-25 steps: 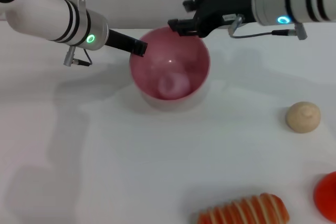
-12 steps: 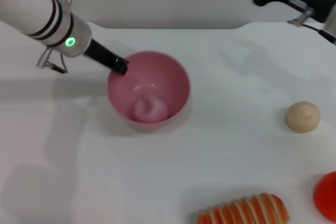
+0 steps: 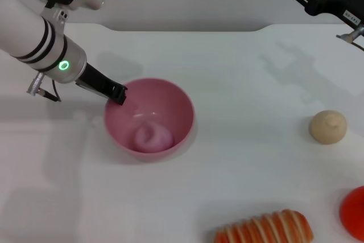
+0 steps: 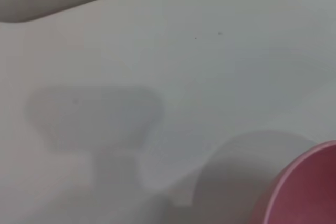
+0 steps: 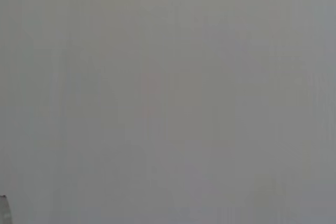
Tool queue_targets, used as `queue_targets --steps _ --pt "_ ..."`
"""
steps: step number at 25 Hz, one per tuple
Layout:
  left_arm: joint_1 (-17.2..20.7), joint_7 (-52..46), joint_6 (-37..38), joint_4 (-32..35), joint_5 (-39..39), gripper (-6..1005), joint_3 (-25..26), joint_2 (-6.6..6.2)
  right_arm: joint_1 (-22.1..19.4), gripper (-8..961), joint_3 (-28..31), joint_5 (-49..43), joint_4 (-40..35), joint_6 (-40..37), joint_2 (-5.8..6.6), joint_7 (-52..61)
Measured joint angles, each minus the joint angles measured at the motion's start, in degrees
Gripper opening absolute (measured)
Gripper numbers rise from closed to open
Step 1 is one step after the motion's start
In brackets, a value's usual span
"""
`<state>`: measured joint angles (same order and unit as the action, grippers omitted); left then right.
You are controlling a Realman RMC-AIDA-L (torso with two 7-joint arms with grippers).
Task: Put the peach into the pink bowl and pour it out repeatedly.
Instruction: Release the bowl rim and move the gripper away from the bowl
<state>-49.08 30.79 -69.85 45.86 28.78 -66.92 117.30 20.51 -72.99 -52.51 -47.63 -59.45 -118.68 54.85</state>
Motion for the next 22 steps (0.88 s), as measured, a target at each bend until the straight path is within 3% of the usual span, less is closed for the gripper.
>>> queue_targets --steps 14,22 --pt "0.4 0.1 0.3 -0.6 0.4 91 0.2 0.12 0.4 585 0.0 0.2 1.1 -0.9 0.03 -0.1" --pt "0.4 3.1 0.4 0.1 2.2 93 4.2 0.27 0.6 585 0.0 0.2 1.7 -0.9 0.03 -0.2"
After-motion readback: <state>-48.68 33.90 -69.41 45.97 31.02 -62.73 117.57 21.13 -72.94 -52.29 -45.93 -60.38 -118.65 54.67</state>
